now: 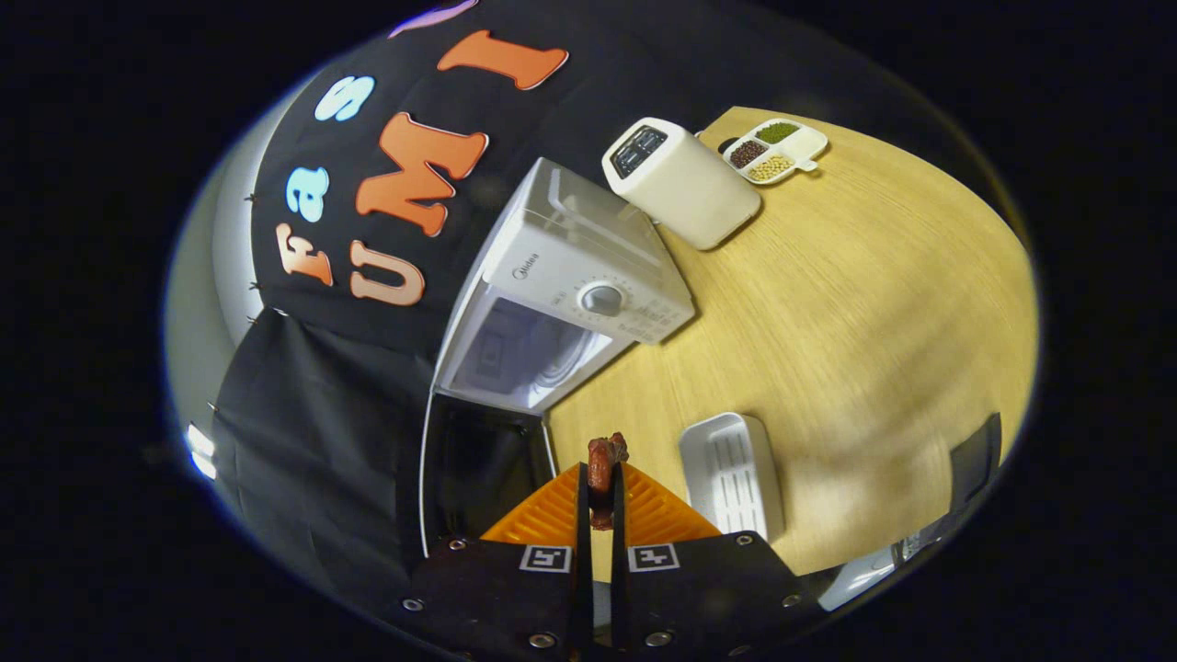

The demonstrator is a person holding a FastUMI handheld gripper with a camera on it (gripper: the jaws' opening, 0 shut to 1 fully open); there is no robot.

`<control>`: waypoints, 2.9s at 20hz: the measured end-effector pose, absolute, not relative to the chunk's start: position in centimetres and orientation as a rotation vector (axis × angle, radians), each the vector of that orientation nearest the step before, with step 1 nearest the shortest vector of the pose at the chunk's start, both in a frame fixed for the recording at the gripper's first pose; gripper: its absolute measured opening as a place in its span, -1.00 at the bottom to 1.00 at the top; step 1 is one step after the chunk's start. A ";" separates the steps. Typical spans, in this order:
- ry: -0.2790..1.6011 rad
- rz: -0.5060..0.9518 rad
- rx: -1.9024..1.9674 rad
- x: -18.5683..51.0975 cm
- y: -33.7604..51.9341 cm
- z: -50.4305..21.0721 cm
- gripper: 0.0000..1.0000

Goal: Open the microwave, put the food inside, and close the microwave door.

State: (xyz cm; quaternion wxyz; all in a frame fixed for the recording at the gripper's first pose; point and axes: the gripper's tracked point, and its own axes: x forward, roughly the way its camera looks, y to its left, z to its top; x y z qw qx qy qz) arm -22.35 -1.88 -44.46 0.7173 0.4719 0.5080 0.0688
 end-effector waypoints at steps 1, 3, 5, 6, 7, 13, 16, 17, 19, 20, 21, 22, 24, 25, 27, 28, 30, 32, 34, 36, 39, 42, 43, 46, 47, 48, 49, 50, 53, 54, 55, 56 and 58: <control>1.100 0.158 1.064 -21.5 -0.8 -44.1 -0.84; 1.046 0.166 1.087 -19.6 1.2 -43.8 -0.84; 1.002 0.172 1.110 -18.0 3.5 -43.8 -0.84; 0.986 0.171 1.126 -17.4 4.8 -43.9 -0.84; 0.978 0.176 1.138 -16.7 6.0 -44.1 -0.84; 0.925 0.162 1.149 -13.1 12.7 -46.8 -0.84; 0.892 0.141 1.154 -10.9 15.6 -48.4 -0.84; 0.883 0.125 1.157 -10.1 16.3 -49.0 -0.84; 0.862 0.087 1.172 -8.3 17.6 -50.3 -0.84; 0.839 0.066 1.183 -7.3 17.8 -50.7 -0.84; 0.811 0.050 1.190 -6.3 18.0 -50.9 -0.84; 0.779 0.026 1.197 -5.5 18.1 -51.2 -0.84; 0.715 -0.020 1.205 -3.6 18.5 -51.9 -0.84; 0.689 -0.044 1.204 -2.9 18.7 -52.5 -0.84; 0.653 -0.080 1.208 -2.0 19.4 -53.2 -0.84; 0.643 -0.091 1.212 -1.5 19.7 -53.6 -0.84; 0.636 -0.115 1.218 -0.8 20.4 -54.7 -0.84; 0.631 -0.153 1.220 0.0 20.4 -55.9 -0.84; 0.631 -0.191 1.206 0.6 20.1 -57.2 -0.84; 0.650 -0.232 1.156 0.7 19.7 -58.7 -0.83; 0.662 -0.234 1.102 0.6 19.4 -58.9 -0.84; 0.708 -0.200 1.074 -0.1 20.1 -58.5 -0.72; 0.712 -0.190 1.065 -0.2 19.9 -58.2 -0.35; 0.723 -0.180 1.017 -1.0 18.6 -57.3 0.36; 0.735 -0.165 1.012 -1.6 18.3 -56.8 0.55; 0.745 -0.153 1.002 -2.2 17.9 -56.0 0.60; 0.743 -0.133 0.987 -2.8 17.5 -55.0 0.67; 0.742 -0.103 0.978 -3.7 17.4 -53.9 0.69; 0.792 -0.029 0.941 -6.5 17.3 -51.0 0.74; 0.801 -0.013 0.922 -7.5 17.2 -49.7 0.77; 0.799 0.005 0.904 -8.3 17.1 -48.3 0.82; 0.802 0.023 0.884 -9.2 17.3 -46.8 0.84; 0.805 0.079 0.848 -11.0 18.5 -43.7 0.86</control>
